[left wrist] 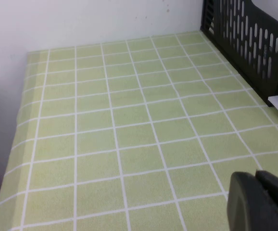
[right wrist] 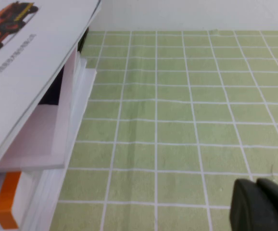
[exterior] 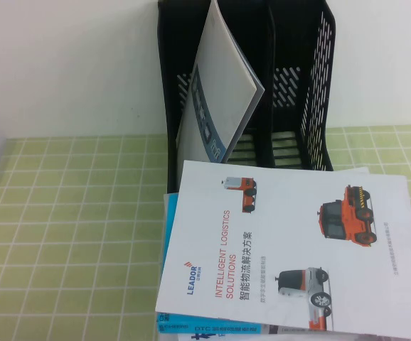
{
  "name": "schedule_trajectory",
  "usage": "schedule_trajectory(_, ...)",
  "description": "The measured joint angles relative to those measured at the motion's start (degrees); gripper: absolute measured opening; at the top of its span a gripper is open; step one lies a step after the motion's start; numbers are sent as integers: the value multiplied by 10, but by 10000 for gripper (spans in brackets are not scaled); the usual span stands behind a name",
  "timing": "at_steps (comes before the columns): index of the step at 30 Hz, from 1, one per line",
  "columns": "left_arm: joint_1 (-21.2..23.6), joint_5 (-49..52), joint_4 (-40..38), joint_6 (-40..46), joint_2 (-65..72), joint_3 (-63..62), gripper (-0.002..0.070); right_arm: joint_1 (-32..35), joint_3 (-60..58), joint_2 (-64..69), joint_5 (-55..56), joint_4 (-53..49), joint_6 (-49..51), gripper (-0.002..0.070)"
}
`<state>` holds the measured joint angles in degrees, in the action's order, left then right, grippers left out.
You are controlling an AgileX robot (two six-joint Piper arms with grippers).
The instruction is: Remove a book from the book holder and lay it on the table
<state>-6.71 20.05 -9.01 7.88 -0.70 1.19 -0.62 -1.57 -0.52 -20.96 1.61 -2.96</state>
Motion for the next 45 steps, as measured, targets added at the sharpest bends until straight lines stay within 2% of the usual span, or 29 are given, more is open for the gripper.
schedule_trajectory(27, 0, -4, -2, -2, 0, 0, -4, 0, 0, 0, 11, 12, 0, -1)
schedule_trajectory(36, 0, -65, -96, -12, 0, 3, -4, 0, -1, 0, 262, 17, 1, -2)
schedule_trajectory(40, 0, -147, -154, -12, 0, 3, -3, 0, -1, 0, 348, 19, 1, -2)
schedule_trajectory(45, 0, -262, -175, -12, 0, 3, -3, 0, -1, 0, 437, 30, 17, -2)
